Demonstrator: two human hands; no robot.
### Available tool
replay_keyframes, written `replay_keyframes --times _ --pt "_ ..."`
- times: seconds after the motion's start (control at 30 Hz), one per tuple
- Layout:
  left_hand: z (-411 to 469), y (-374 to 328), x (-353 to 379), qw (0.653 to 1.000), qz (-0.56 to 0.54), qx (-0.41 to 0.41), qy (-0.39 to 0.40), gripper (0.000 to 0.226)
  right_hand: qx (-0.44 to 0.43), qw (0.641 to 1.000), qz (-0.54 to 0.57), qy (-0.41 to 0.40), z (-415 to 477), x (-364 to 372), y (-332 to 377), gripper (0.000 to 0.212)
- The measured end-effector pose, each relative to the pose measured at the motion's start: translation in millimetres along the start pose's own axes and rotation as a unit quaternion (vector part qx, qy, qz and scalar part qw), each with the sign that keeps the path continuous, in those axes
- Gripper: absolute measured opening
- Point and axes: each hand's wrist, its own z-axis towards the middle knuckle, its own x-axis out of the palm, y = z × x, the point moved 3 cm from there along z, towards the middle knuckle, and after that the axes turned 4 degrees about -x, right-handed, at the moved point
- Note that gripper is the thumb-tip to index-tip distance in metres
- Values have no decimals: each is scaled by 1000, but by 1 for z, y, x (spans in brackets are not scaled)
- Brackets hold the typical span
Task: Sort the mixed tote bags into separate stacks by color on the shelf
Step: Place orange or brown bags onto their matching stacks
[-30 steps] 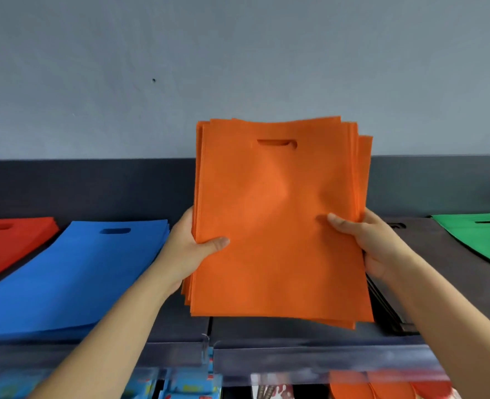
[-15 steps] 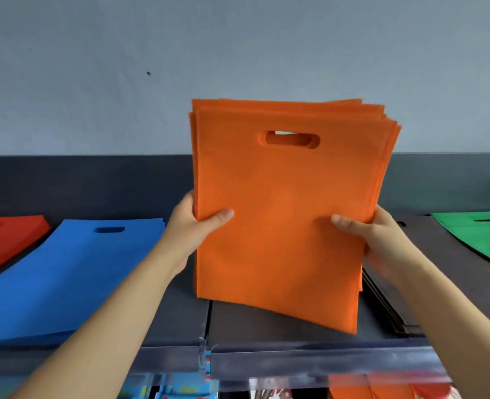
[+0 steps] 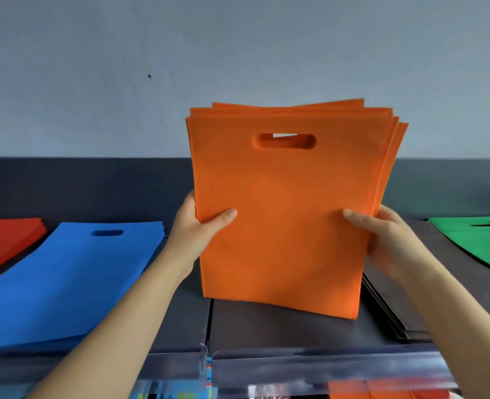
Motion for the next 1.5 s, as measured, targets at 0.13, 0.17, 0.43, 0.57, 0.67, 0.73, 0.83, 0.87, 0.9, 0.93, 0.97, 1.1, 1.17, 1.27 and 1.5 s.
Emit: replay_keyframes --times 0.13,0.17,0.43,0.57,0.67,0.73,0.83,0.87,0.9,0.93,0.97,1.1,1.17,1.27,1.5 --pt "-1 -6 8 999 -31 7 -15 54 3 1000 -1 14 7 9 10 39" --pt "-1 -10 13 999 -38 12 -23 51 -6 1000 7 17 10 17 15 34" --pt "-1 -14 -7 999 -30 -13 14 61 4 999 -42 8 6 7 8 66" --pt "-2 -15 6 999 -51 -10 -15 54 8 1000 -12 -18 7 23 8 47" --pt "3 -23 3 999 -32 -6 1 53 11 1000 -21 -9 7 22 15 47" --pt "4 -21 -2 1000 -23 -13 -8 53 27 999 -14 -17 3 17 11 41" --pt "-1 -9 0 999 -17 -29 -27 56 48 998 -20 -27 -1 18 1 43" --pt "-2 -7 1 999 -18 -27 -41 54 49 998 -25 -35 -1 19 -1 45" --pt "-2 -7 2 998 -19 -23 -54 52 49 998 -29 -41 -1 22 0 45" --pt "-1 -8 3 998 -19 -23 -62 49 49 997 -32 -43 0 24 3 44" --pt "0 -9 2 997 -15 -24 -65 48 48 997 -37 -44 1 25 6 40" --pt "9 -23 -2 997 -11 -50 -61 47 61 994 -80 -52 10 30 26 30" --pt "14 -34 -3 996 -13 -84 -38 43 79 989 -116 -56 20 31 39 29" --pt "21 -39 -4 985 -11 -170 -5 44 116 979 -154 -60 34 31 46 28" --pt "24 2 3 954 32 -297 23 49 210 940 -253 -95 54 22 -1 47"
